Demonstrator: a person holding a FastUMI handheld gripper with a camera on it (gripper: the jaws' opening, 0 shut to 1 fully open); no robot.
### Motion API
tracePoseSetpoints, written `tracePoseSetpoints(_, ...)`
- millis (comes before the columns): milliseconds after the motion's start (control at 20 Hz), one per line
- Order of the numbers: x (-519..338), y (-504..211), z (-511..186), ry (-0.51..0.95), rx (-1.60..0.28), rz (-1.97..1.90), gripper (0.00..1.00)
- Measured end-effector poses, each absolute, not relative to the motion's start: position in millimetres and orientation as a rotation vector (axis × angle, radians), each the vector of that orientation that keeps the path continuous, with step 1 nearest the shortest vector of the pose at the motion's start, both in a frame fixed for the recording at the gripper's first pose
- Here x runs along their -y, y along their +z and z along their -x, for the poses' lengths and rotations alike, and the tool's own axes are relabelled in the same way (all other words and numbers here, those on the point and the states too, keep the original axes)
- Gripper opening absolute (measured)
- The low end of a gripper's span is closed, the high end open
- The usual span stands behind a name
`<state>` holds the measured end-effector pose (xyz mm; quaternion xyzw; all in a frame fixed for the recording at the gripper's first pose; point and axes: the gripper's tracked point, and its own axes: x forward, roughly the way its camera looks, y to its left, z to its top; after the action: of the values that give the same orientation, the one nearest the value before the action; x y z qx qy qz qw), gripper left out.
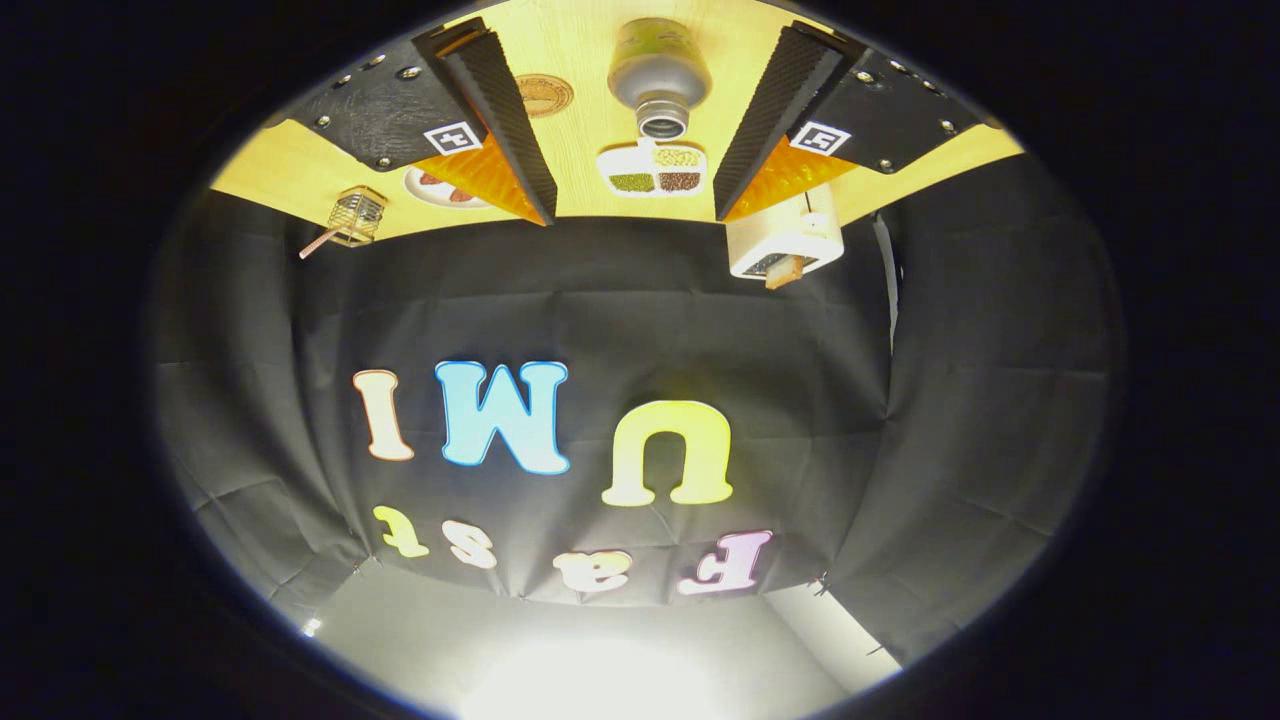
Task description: Take the bottle from table, then pour the juice into the cup, finally place the bottle on the coaster
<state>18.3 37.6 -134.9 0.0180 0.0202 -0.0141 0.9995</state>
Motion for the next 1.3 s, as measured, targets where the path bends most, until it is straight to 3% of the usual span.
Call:
tracePoseSetpoints(950,-57,-244,-26,0.008,-0.146,0.031,0.97)
tracePoseSetpoints(1300,-52,-249,-22,-0.014,-0.159,0.026,0.82)
